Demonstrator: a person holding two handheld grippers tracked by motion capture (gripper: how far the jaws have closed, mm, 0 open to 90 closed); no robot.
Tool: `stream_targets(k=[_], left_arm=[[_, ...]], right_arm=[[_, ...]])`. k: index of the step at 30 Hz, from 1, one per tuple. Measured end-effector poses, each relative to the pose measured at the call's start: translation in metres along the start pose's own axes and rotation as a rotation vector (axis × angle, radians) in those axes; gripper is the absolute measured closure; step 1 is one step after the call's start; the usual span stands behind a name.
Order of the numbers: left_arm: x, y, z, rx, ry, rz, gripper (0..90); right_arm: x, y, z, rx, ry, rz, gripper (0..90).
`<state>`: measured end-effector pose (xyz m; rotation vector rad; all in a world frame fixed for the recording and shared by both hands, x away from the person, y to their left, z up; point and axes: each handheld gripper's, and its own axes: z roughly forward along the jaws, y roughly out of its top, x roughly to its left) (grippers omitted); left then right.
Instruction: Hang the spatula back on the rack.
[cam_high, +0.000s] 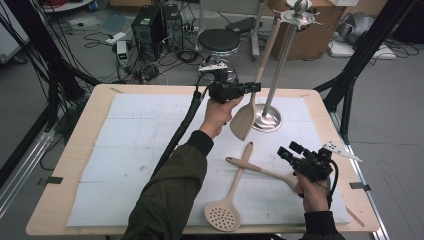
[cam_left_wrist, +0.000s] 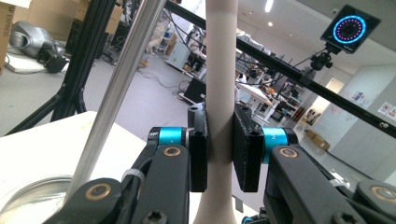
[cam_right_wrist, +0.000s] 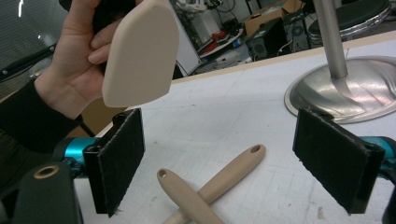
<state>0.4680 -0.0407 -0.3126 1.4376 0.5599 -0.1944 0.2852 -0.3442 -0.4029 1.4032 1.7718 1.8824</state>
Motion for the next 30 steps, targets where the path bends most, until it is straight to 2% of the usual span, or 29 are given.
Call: stream_targets(k=[22, 24, 26, 30], left_arm=[[0.0013, -0.0014, 0.0013, 0.014, 0.032, -0.011, 76.2], [0.0025, -0.0007, 0.0004, -0.002, 0.022, -0.019, 71.9], [0.003, 0.0005, -0.0002, -0.008, 0.043, -0.019, 63.0], [0.0072, -0.0003, -0.0004, -0.004, 0.056, -0.035, 57.5]], right_arm=[[0.0009, -0.0004, 0.0009, 0.006, -0.001, 0.003, 16.0], [0.0008, -0.0004, 0.0005, 0.003, -0.001, 0.004, 15.9], [0.0004, -0.0002, 0.0003, 0.0, -0.002, 0.001, 16.0], [0.0009, -0.0003, 0.0005, 0.003, 0.001, 0.003, 16.0]])
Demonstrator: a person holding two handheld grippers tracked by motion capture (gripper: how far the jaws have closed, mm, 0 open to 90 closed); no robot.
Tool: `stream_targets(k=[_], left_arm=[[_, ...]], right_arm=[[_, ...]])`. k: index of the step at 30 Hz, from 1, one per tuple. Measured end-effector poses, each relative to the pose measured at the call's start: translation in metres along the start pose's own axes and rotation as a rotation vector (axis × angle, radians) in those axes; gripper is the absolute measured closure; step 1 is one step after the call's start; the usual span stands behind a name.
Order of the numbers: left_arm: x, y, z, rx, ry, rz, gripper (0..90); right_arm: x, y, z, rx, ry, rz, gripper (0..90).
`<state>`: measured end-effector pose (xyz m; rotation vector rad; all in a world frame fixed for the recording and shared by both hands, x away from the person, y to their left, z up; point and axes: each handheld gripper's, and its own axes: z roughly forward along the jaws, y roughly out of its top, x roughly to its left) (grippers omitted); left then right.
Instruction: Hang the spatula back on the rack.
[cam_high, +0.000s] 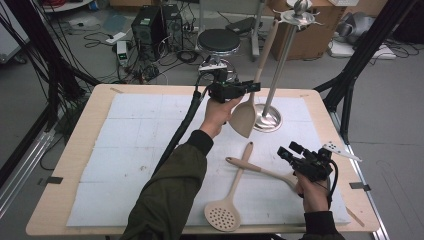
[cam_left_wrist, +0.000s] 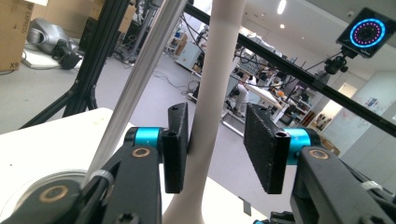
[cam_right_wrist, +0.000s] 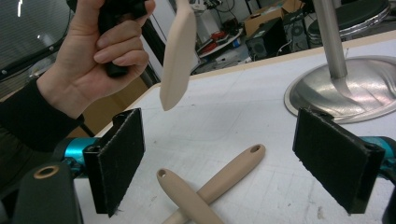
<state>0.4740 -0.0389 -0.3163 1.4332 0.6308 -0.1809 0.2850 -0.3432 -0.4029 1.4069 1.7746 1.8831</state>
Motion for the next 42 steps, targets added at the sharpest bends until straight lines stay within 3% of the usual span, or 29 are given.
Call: stream_targets(k=[7, 14, 20, 24, 27, 33, 37, 42], left_arm=[[0.0, 0.0, 0.001, 0.006, 0.027, 0.001, 52.0], [0.0, 0.0, 0.0, 0.006, 0.027, 0.0, 52.0], [-0.002, 0.001, -0.001, 0.024, 0.024, 0.01, 51.0], [-0.009, 0.0, -0.003, 0.041, 0.023, 0.038, 49.9], [-0.014, -0.001, -0.009, 0.026, 0.006, 0.048, 49.7], [-0.018, -0.002, -0.025, 0.033, 0.03, 0.064, 41.1], [-0.028, -0.002, -0.033, 0.049, 0.034, 0.117, 34.5], [-0.027, -0.01, -0.045, 0.048, 0.052, 0.099, 33.2]], right_arm=[[0.001, -0.001, 0.002, 0.003, 0.003, -0.011, 16.0], [0.001, -0.001, 0.002, 0.005, 0.003, -0.009, 16.0], [0.001, -0.001, 0.002, 0.005, 0.001, -0.011, 16.0], [0.001, 0.0, 0.001, 0.0, 0.0, -0.011, 16.0], [0.001, 0.0, -0.001, -0.001, 0.001, -0.002, 16.0], [0.003, 0.0, 0.0, -0.002, 0.01, -0.01, 16.0], [0.006, 0.002, 0.0, -0.004, 0.015, -0.014, 16.0], [0.009, 0.004, 0.0, -0.012, 0.024, -0.03, 16.0]])
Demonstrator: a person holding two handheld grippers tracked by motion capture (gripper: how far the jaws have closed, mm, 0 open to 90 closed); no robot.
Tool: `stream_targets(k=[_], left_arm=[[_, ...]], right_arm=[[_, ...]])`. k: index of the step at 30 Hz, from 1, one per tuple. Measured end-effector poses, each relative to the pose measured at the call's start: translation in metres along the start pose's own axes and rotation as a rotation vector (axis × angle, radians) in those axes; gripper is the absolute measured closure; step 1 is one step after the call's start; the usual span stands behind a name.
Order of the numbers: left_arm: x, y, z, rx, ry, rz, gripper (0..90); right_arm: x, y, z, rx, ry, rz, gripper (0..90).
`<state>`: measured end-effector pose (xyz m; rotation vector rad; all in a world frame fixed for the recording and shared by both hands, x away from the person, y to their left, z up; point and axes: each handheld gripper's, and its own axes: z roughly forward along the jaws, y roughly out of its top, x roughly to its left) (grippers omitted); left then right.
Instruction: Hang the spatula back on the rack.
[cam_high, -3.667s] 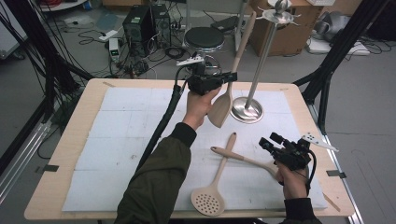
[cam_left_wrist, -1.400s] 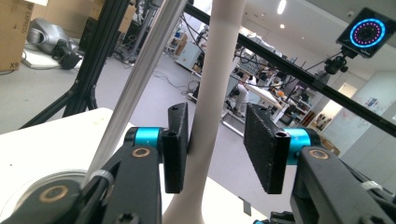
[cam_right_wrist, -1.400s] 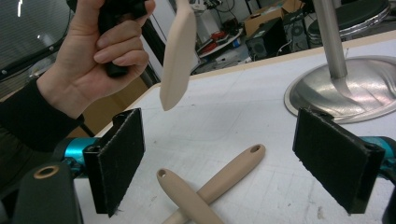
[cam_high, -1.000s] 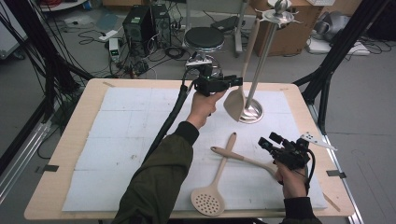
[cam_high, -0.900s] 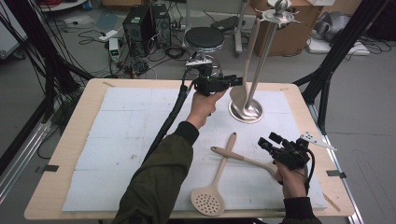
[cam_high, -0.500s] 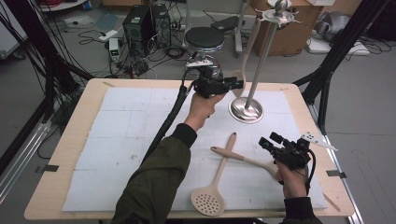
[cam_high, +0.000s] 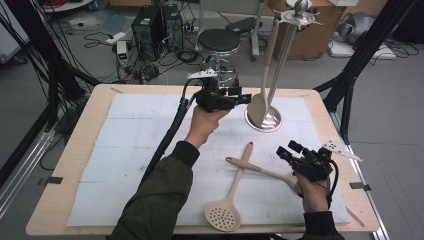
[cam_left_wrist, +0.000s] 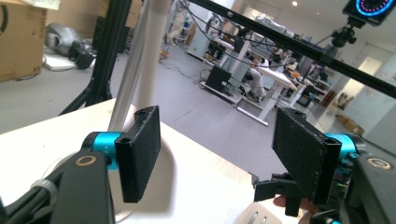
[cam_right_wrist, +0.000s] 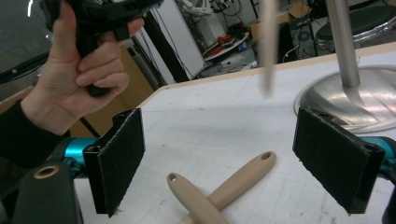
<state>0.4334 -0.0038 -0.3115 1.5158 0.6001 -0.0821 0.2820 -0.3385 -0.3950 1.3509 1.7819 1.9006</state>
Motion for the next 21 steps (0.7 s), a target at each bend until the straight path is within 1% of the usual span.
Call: stream_targets(k=[3, 7, 8, 12, 14, 16, 19, 21], left_arm=[[0.003, -0.007, -0.007, 0.001, 0.009, -0.012, 32.0], [0.001, -0.015, -0.017, -0.012, 0.02, -0.008, 31.2], [0.001, -0.016, -0.019, -0.007, 0.022, -0.007, 30.9], [-0.003, -0.02, -0.03, -0.022, 0.032, -0.001, 30.2], [-0.004, -0.023, -0.036, -0.034, 0.036, -0.01, 30.2], [-0.006, -0.024, -0.041, -0.029, 0.043, -0.007, 30.1], [-0.01, -0.028, -0.051, -0.038, 0.064, 0.006, 30.2], [-0.011, -0.031, -0.058, -0.051, 0.064, 0.002, 30.1]], right_arm=[[0.001, 0.0, 0.002, 0.006, 0.002, -0.002, 16.0], [0.001, -0.001, 0.003, 0.011, 0.0, -0.005, 16.0], [0.001, -0.001, 0.003, 0.012, 0.0, -0.004, 16.0], [0.001, -0.001, 0.004, 0.017, 0.002, -0.003, 16.0], [0.002, -0.001, 0.004, 0.016, 0.003, -0.002, 16.0], [0.002, -0.001, 0.004, 0.014, 0.005, -0.001, 16.0], [0.003, 0.0, 0.005, 0.011, 0.008, -0.005, 16.0], [0.006, 0.001, 0.006, 0.009, 0.012, -0.008, 16.0]])
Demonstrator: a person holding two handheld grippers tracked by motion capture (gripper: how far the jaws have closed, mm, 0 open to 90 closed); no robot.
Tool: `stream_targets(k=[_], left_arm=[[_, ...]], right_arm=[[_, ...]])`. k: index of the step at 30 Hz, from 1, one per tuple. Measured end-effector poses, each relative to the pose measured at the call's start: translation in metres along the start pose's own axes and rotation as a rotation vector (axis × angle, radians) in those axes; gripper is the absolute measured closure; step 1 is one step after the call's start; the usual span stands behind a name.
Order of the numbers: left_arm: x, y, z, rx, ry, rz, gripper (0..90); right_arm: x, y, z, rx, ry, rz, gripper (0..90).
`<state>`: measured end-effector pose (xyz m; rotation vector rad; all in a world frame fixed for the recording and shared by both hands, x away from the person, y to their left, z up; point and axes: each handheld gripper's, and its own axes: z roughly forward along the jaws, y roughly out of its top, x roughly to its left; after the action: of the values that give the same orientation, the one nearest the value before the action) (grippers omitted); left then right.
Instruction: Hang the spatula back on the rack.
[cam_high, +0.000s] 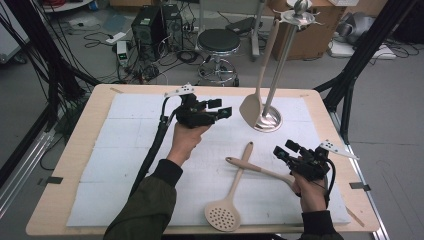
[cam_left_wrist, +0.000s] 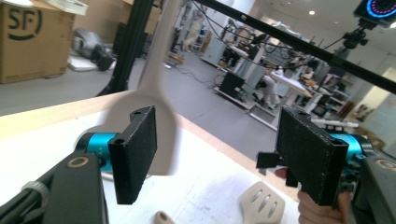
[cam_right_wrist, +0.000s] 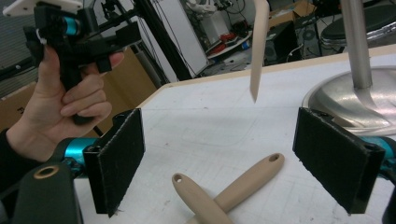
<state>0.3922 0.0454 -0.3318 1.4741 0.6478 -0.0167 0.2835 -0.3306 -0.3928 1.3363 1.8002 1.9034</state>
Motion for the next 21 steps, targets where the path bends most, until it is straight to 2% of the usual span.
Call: stream_targets(k=[8, 21], left_arm=[[0.0, -0.011, -0.025, -0.014, 0.019, -0.016, 30.1], [0.007, -0.033, -0.058, -0.021, 0.064, -0.031, 30.1]], right_arm=[[0.008, 0.0, 0.007, 0.014, 0.014, -0.019, 15.9], [0.01, -0.001, 0.015, 0.035, 0.014, -0.035, 15.9]])
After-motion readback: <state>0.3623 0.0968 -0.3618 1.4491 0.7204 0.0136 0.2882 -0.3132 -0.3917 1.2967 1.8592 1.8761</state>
